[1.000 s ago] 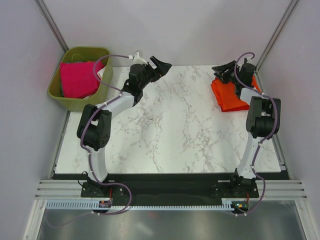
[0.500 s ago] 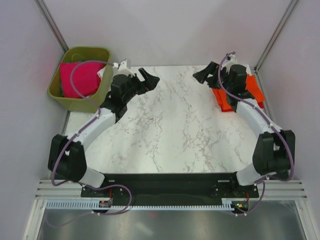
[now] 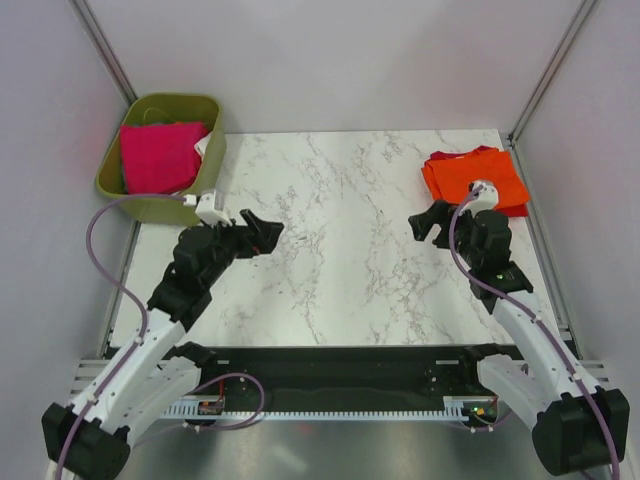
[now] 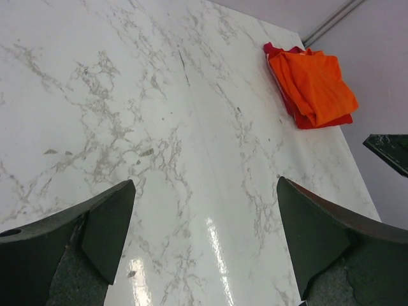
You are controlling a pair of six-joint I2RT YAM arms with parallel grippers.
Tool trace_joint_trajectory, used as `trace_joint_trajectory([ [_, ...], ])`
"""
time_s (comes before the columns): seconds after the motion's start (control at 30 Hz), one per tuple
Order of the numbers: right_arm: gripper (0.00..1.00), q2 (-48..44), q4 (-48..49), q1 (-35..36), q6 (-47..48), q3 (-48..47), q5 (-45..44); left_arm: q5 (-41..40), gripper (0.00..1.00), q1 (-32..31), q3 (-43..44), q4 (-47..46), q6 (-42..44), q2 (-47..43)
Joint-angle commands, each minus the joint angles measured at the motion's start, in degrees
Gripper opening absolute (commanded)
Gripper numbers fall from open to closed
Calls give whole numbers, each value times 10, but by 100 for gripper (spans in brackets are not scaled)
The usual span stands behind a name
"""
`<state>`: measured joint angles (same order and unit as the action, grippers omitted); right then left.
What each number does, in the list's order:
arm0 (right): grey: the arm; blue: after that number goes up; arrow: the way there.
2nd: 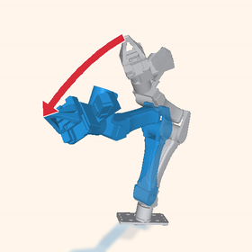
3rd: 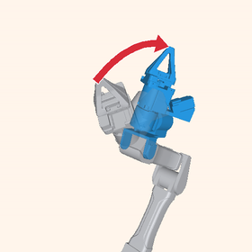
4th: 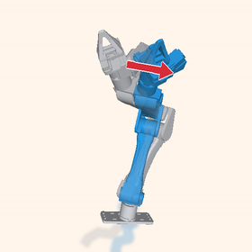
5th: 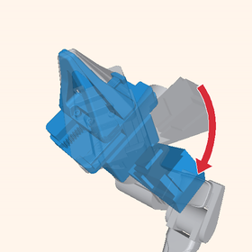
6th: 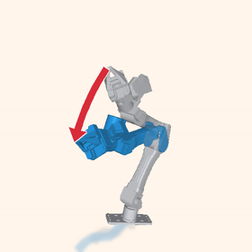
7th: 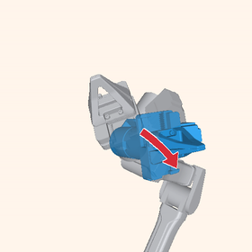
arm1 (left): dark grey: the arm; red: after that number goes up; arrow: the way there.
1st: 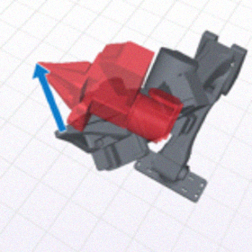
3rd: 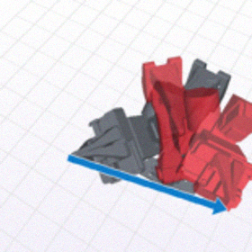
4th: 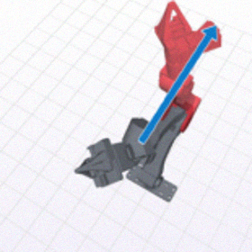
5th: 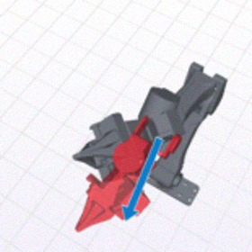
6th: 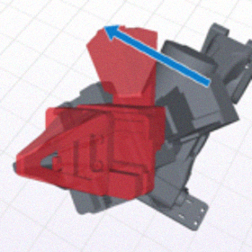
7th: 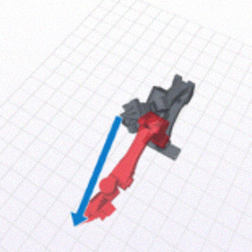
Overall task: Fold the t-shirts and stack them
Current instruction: Reset both grippers
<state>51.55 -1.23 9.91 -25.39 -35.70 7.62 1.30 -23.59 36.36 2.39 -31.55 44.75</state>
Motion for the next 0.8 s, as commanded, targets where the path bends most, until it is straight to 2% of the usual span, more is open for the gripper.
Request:
trace_joint_trajectory([
  [0.0, 98, -8, -49, 1, 21, 23, -69, -28, 100, 1, -54, 29, 33, -77],
  [0.1, 98, -14, -68, 1, -2, 40, -66, -47, 100, 1, -86, 44, 25, -109],
  [0.27, 98, -68, -24, 0, -26, 120, -80, -60, 100, 1, -131, 44, 23, -127],
  [0.6, 98, -138, -35, 0, -26, 150, -110, -94, 100, 1, -161, 78, -7, -185],
  [0.77, 98, -173, -35, 1, -30, 164, -110, -44, 100, 1, -169, 65, 8, -189],
])
